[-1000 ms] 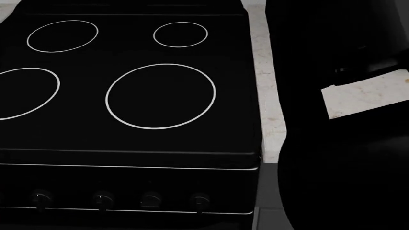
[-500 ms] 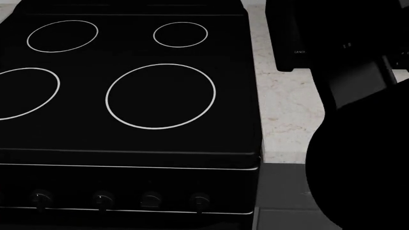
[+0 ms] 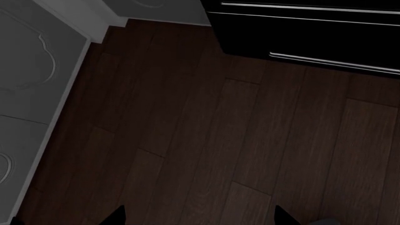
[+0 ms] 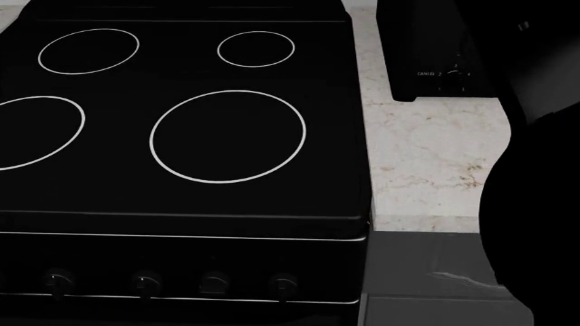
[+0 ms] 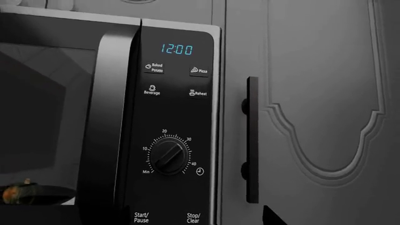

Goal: Press the stop button on the microwave

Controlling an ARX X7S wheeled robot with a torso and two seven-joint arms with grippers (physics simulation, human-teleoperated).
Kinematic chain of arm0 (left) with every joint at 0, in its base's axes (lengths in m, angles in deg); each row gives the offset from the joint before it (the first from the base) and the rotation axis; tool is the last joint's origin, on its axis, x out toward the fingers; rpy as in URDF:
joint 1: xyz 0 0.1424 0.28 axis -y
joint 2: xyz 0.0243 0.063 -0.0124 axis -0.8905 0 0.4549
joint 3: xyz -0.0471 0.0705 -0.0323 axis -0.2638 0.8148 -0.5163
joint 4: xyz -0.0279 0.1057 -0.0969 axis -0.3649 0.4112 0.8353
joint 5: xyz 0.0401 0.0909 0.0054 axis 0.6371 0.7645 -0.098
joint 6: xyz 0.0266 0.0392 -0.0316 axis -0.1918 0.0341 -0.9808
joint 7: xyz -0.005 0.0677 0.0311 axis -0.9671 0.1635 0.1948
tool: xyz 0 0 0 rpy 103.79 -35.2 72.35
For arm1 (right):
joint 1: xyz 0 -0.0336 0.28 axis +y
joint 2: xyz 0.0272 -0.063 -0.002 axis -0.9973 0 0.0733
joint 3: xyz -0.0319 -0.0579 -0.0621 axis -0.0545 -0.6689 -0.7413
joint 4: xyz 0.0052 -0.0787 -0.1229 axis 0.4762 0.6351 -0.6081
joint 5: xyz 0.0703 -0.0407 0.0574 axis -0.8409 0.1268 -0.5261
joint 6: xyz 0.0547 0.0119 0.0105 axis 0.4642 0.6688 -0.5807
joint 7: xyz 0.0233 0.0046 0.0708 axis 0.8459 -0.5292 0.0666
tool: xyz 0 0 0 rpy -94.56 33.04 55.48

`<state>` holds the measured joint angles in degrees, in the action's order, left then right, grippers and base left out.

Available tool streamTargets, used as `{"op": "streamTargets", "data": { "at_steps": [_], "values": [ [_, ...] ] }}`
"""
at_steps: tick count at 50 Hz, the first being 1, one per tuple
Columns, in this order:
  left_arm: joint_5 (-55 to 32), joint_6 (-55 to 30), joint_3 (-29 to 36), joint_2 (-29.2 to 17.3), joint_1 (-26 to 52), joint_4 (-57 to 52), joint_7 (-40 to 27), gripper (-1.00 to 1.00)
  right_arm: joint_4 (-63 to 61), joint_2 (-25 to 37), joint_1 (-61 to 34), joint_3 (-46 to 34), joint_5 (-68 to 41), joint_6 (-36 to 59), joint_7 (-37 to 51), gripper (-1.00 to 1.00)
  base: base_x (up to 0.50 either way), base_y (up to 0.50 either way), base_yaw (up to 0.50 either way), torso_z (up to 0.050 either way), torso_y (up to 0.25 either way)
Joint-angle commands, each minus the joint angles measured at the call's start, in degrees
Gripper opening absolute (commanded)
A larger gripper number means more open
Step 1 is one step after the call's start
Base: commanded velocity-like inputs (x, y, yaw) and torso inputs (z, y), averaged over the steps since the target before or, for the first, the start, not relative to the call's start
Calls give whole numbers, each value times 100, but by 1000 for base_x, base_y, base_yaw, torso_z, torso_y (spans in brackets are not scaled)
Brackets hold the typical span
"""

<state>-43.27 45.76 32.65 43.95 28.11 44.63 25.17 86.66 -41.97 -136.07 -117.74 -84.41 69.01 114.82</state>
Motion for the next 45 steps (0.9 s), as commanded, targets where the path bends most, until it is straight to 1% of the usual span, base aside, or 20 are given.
{"op": "streamTargets", "data": {
  "at_steps": [1, 14, 18, 23, 28, 35, 39, 45],
  "values": [
    [0, 0, 0, 0, 0, 0, 0, 100, 43, 4, -12, -91, -117, -293, -136, 100, 500, -74, 0, 0, 0],
    [0, 0, 0, 0, 0, 0, 0, 100, 28, 7, 37, -143, -85, -294, -258, 100, 500, -72, 0, 0, 0],
    [0, 0, 0, 0, 0, 0, 0, 100, -40, 8, 76, -221, -11, -251, -76, 100, 487, -54, 0, 0, 0],
    [0, 0, 0, 0, 0, 0, 0, 100, -137, 5, 97, -334, 81, -87, 20, 100, 0, 0, 0, 0, 0],
    [0, 0, 0, 0, 0, 0, 0, 100, -194, 30, 125, -241, 36, -167, -87, 100, 139, 316, 0, 0, 0],
    [0, 0, 0, 0, 0, 0, 0, 100, -316, 132, 169, -134, -17, -237, -63, 100, 8, 12, 0, 0, 0],
    [0, 0, 0, 0, 0, 0, 0, 100, -384, 168, 197, -40, -83, -224, -199, 100, 0, 0, 0, 0, 0],
    [0, 0, 0, 0, 0, 0, 0, 100, -422, 188, 232, -17, -41, -237, -170, 100, 417, 0, 0, 0, 0]
  ]
}}
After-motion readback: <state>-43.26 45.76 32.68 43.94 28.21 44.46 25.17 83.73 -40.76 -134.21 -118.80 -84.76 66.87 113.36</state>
